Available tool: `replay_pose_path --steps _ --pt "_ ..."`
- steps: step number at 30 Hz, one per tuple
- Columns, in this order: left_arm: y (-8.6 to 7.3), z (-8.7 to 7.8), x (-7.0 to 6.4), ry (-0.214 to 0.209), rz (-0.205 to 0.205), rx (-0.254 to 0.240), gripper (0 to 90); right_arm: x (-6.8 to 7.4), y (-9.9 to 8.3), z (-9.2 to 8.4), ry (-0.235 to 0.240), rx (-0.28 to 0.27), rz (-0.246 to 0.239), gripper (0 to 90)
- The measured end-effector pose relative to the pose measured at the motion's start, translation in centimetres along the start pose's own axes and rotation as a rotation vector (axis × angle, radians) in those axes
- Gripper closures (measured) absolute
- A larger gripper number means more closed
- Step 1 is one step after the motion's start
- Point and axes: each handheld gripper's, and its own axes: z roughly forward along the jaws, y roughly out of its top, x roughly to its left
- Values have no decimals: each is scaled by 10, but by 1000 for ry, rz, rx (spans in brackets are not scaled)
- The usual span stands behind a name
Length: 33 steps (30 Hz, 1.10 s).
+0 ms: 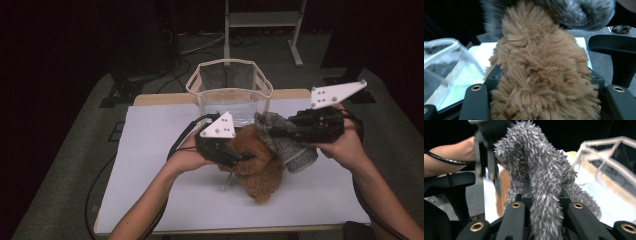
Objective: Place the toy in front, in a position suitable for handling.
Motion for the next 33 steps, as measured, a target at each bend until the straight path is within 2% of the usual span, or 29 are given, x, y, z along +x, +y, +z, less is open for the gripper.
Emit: replay_pose_path --steps 1,2,3,4,5,6,10,12,13,14,15,17,19,21,22,24,28,29,33 --pt "6 5 0 0 11 4 338 3 13 7 -3 46 -25 745" --pt "6 5 0 0 11 4 333 3 13 7 -3 46 -25 745" --pt "10 9 0 -1 14 8 333 3 16 10 -8 69 -31 744" --pt "11 10 0 -1 17 10 315 1 17 17 -22 127 -35 746" --pt "11 15 0 -15 16 15 313 -1 15 18 -18 150 -20 747" --pt "11 15 0 -15 16 15 310 -1 15 18 -18 150 -20 747" --pt "14 28 -3 -41 30 36 301 -9 -2 13 -23 225 9 749" --pt "17 30 -3 -48 30 30 307 -8 -5 9 -31 210 7 749" --pt "21 31 -3 -48 29 18 319 -6 -2 -2 -28 159 2 749" --pt "21 31 -3 -48 29 18 319 -6 -2 -2 -28 159 2 749" --pt "23 32 -3 -48 34 19 318 -4 6 -7 -18 111 -6 750" --pt "27 36 -5 -46 46 16 317 -2 10 -8 -11 100 -16 750" --pt "29 39 -5 -42 41 9 308 -2 12 -4 -18 126 -15 750" --pt "28 44 -6 -46 46 56 282 -8 1 6 -6 171 16 754" --pt "26 46 -6 -45 44 57 269 -12 -6 7 11 170 42 758" --pt "24 46 -5 -46 37 53 224 -18 -17 6 14 172 64 763" --pt "25 40 -4 -33 42 62 190 -19 -19 6 6 184 62 766" --pt "25 38 -4 -35 41 65 176 -17 -17 8 1 202 43 767" --pt "22 28 -5 -33 28 49 167 -15 -15 12 3 210 34 768"
